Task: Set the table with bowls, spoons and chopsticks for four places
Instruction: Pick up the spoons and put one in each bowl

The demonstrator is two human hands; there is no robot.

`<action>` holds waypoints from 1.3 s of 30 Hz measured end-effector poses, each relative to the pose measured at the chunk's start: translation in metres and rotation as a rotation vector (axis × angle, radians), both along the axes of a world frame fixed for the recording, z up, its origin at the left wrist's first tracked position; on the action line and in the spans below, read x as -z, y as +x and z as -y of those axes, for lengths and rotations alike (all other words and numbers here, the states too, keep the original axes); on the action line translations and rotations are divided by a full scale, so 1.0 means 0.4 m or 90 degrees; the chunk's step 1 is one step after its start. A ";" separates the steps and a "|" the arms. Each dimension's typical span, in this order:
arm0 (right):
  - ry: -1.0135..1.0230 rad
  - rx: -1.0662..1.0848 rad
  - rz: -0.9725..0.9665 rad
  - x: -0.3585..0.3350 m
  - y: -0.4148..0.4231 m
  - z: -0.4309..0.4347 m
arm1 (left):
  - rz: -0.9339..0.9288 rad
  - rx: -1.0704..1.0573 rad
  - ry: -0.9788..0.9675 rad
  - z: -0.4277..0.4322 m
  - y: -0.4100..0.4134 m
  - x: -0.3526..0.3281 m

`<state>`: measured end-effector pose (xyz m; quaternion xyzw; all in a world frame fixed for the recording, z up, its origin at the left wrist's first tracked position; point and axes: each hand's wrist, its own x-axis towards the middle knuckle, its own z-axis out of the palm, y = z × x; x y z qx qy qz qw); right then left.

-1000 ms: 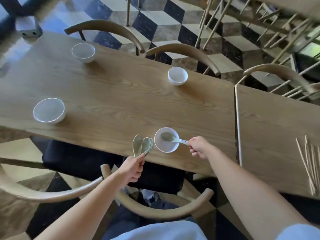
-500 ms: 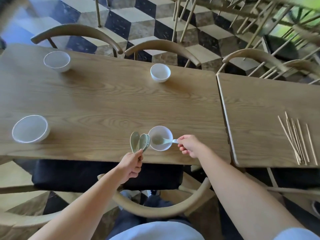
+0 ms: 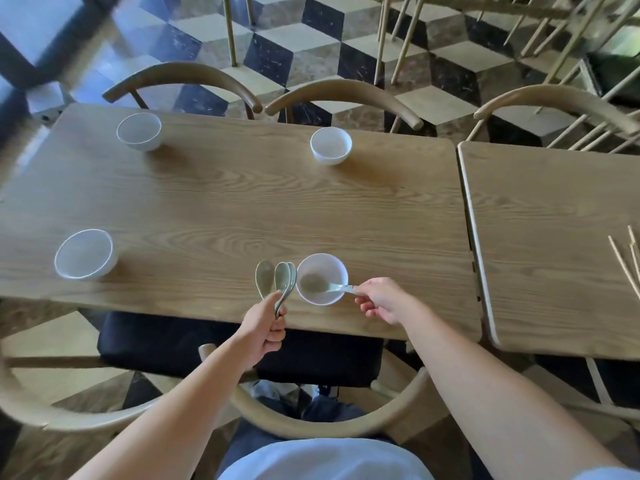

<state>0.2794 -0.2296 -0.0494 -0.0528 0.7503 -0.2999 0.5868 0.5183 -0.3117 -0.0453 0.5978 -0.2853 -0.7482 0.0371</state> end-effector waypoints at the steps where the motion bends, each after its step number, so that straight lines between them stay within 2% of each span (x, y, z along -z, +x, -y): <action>1: -0.006 0.000 0.000 0.002 -0.006 -0.001 | -0.002 -0.002 0.001 -0.001 -0.006 -0.003; 8: -0.022 0.033 -0.018 -0.005 -0.062 -0.008 | -0.018 0.018 -0.029 -0.013 -0.041 -0.024; 12: -0.008 0.079 -0.186 -0.026 -0.086 -0.006 | -0.033 0.066 -0.038 -0.017 -0.063 -0.026; 15: -0.057 0.097 -0.275 -0.064 -0.075 -0.005 | -0.074 0.069 -0.048 -0.022 -0.080 -0.031; 18: -0.135 0.050 -0.166 -0.113 -0.022 -0.004 | -0.104 0.092 -0.078 -0.027 -0.101 -0.041; 21: -0.176 -0.110 -0.038 -0.147 0.052 -0.015 | -0.122 0.102 -0.091 -0.034 -0.124 -0.050; 23: -0.190 -0.171 0.013 -0.153 0.095 -0.025 | -0.145 0.109 -0.091 -0.036 -0.140 -0.057; 25: -0.203 -0.151 0.023 -0.150 0.121 -0.032 | -0.176 0.101 -0.079 -0.038 -0.152 -0.063; 31: -0.260 -0.102 -0.070 -0.140 0.135 -0.032 | -0.238 0.024 -0.021 -0.034 -0.164 -0.064; 39: -0.283 0.051 -0.049 -0.151 0.151 -0.014 | -0.179 0.073 -0.178 -0.027 -0.203 -0.077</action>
